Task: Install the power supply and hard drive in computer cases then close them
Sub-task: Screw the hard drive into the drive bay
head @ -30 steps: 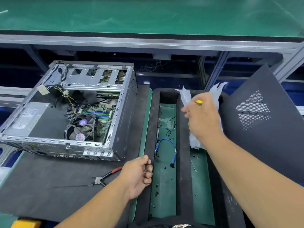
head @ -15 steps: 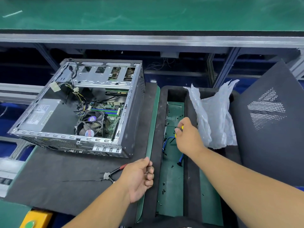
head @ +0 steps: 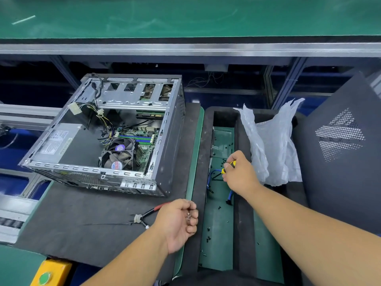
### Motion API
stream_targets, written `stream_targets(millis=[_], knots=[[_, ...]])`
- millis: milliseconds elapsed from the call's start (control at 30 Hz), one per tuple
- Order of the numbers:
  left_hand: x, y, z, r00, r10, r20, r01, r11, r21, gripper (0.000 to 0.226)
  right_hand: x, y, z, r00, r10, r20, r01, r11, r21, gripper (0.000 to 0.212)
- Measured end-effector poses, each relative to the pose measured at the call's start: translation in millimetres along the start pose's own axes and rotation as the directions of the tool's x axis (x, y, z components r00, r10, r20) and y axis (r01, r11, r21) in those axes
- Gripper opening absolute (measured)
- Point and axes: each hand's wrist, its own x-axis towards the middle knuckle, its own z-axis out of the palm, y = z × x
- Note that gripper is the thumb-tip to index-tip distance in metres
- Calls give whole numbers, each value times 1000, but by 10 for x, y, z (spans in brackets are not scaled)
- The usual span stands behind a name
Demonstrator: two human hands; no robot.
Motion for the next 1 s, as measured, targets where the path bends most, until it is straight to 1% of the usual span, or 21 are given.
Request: stream_targets(millis=[133, 233, 300, 400, 500, 600, 700, 833, 933, 1000], knots=[[18, -1, 54, 998, 46, -40, -39, 987, 153, 22, -147, -101, -265, 998, -29, -58, 31, 999, 33, 21], [38, 15, 165, 995, 97, -36, -85, 964, 250, 18, -334, -226, -507, 990, -68, -124, 84, 988, 128, 22], [48, 40, 251, 993, 117, -20, -108, 957, 268, 15, -475, -326, -653, 986, -76, -151, 105, 974, 200, 24], [39, 111, 391, 993, 112, 32, -116, 976, 187, 21, -668, -459, -840, 984, -53, -168, 103, 947, 304, 14], [-24, 211, 517, 985, 104, 139, -116, 990, 76, 23, -822, -540, -962, 983, -46, -179, 109, 927, 359, 8], [-114, 288, 590, 969, 114, 218, -125, 991, 41, 23, -935, -585, -1026, 980, -59, -192, 134, 903, 409, 13], [-193, 353, 600, 963, 129, 237, -141, 989, 35, 19, -1009, -618, -1066, 978, -64, -198, 152, 870, 469, 25], [-295, 460, 568, 954, 160, 255, -160, 987, -19, 14, -1099, -735, -1096, 969, -97, -226, 208, 813, 544, 33], [-424, 627, 537, 932, 198, 302, -195, 980, -41, 11, -1177, -911, -1095, 955, -129, -267, 266, 773, 576, 31], [-538, 794, 524, 917, 230, 326, -225, 973, -54, 16, -1244, -1075, -1067, 944, -162, -288, 310, 735, 603, 29]])
